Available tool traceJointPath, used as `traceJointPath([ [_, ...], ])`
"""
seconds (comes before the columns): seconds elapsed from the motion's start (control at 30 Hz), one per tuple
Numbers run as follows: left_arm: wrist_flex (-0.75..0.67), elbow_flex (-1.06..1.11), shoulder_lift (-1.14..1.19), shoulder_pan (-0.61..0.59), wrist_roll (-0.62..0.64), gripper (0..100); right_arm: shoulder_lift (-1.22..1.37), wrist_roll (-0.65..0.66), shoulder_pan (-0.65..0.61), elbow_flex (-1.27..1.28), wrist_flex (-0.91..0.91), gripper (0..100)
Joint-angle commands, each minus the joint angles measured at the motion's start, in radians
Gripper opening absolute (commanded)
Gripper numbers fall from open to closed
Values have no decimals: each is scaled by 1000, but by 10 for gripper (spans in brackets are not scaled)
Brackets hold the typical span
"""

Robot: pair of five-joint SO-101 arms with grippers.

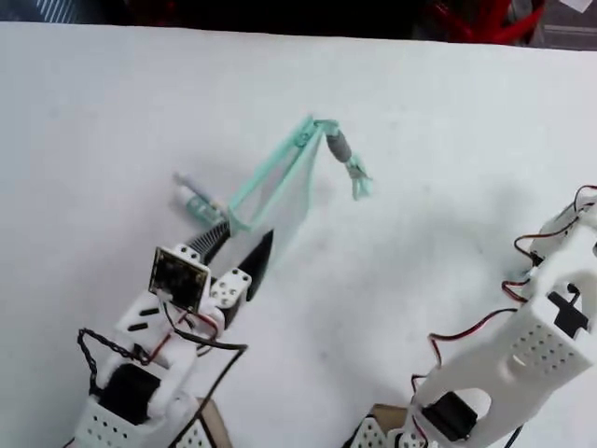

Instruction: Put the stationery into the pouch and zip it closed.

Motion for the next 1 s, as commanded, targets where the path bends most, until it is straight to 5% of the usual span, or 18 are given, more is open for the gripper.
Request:
traceJointPath([
  [0.0,-8,-3,10,-5,11,168,-8,-18,12,-8,-30,183],
  [0.23,-8,-3,10,1,11,168,-8,-12,12,-8,-30,26],
  [0.43,-8,-3,10,1,11,168,-45,-8,4,-34,16,17],
  [0.97,-8,-3,10,-5,18,173,-888,84,-275,-129,519,18],
])
